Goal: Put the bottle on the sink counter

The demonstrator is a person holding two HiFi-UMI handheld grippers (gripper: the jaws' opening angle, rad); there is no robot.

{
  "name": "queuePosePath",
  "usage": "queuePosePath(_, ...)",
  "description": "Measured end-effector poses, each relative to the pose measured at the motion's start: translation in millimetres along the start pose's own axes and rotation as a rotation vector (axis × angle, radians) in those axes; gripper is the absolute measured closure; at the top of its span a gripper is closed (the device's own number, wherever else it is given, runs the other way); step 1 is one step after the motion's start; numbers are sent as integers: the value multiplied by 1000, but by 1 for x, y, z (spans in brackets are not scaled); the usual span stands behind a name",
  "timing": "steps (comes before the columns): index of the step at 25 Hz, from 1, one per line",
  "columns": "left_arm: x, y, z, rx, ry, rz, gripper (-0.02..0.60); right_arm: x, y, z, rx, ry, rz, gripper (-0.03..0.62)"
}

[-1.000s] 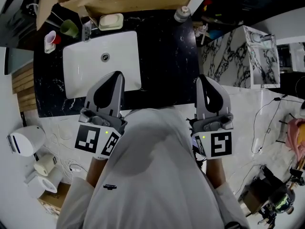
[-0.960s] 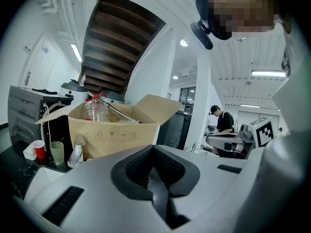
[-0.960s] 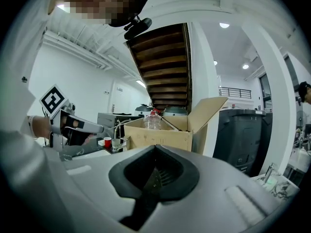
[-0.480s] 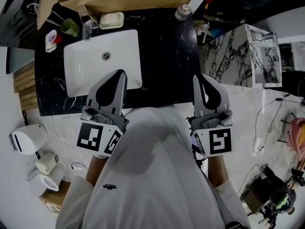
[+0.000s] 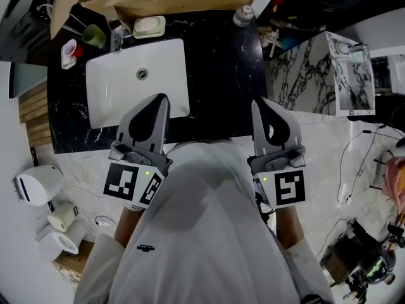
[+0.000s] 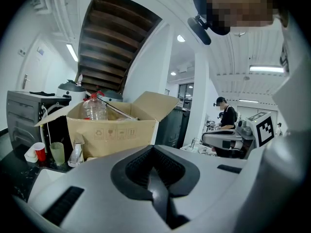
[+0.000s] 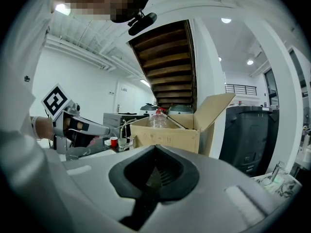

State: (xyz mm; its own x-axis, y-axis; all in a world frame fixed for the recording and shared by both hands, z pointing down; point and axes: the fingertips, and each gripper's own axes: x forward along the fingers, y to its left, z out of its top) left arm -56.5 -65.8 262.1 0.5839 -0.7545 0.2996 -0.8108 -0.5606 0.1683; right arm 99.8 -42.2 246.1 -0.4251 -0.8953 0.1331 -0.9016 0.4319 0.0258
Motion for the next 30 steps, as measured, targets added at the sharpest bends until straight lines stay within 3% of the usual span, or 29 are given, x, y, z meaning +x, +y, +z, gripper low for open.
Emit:
queuePosePath(7, 4, -1, -2, -2, 6, -3, 575, 1, -5, -11, -13, 63, -10, 583)
queuePosePath(30, 18, -3, -5, -3, 26, -11, 575, 9, -12, -13, 5, 72, -1, 583)
